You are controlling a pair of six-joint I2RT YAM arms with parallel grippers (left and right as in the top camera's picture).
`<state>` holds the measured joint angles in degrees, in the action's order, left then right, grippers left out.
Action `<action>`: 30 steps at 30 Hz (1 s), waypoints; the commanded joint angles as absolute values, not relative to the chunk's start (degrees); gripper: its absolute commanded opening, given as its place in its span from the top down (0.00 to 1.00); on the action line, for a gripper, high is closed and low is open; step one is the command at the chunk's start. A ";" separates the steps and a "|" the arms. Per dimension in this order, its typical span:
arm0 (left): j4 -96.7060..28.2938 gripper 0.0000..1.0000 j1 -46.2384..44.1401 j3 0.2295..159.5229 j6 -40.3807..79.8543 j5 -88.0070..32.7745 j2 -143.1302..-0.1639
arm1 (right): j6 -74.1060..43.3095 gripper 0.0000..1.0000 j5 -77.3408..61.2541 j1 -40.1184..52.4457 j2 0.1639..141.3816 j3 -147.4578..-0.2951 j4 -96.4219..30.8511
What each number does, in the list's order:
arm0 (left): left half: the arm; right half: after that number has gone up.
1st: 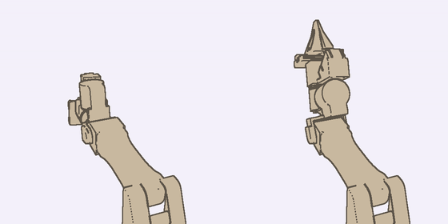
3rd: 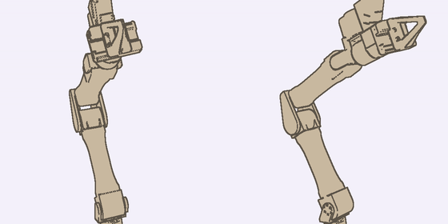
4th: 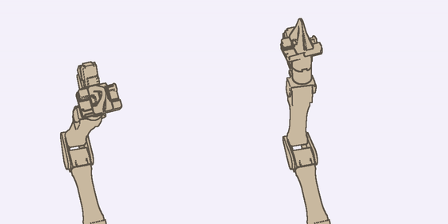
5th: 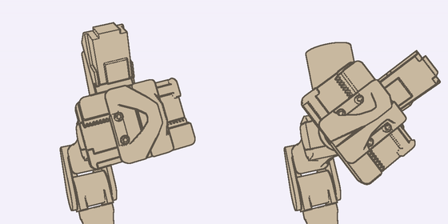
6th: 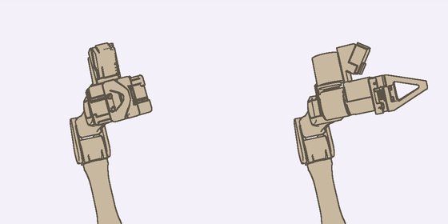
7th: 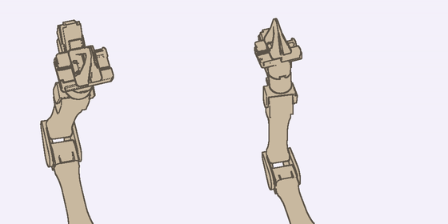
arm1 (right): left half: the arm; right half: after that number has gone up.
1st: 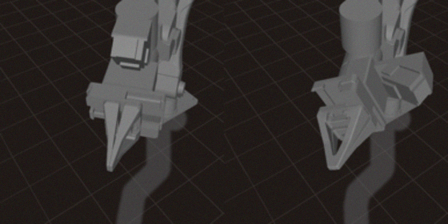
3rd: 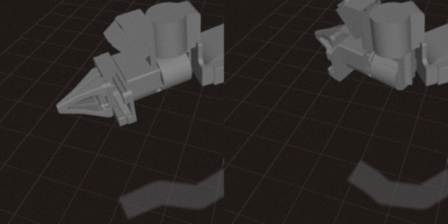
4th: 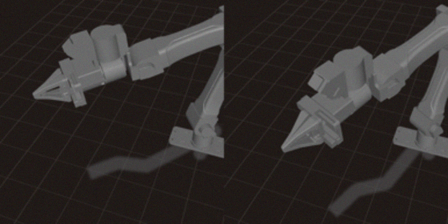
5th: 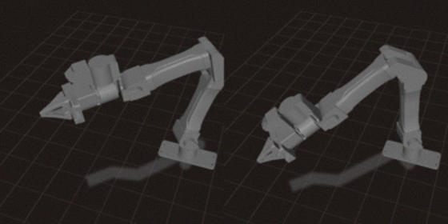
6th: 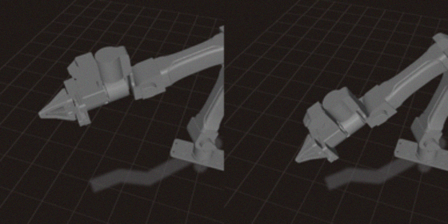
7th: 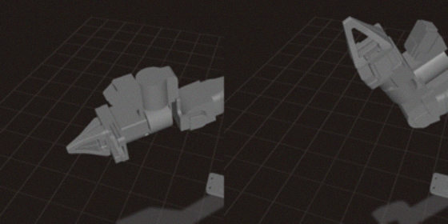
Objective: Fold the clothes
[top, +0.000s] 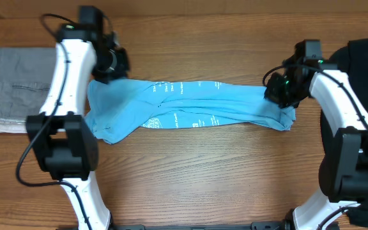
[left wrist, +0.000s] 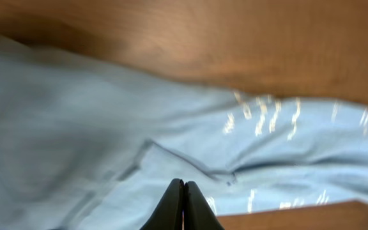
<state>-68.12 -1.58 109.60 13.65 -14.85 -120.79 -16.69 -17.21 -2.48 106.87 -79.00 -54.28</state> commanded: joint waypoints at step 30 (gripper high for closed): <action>-62.98 0.96 -13.13 101.86 19.31 -4.19 -117.64 | -17.56 0.59 -3.79 -3.33 105.75 -78.37 -58.83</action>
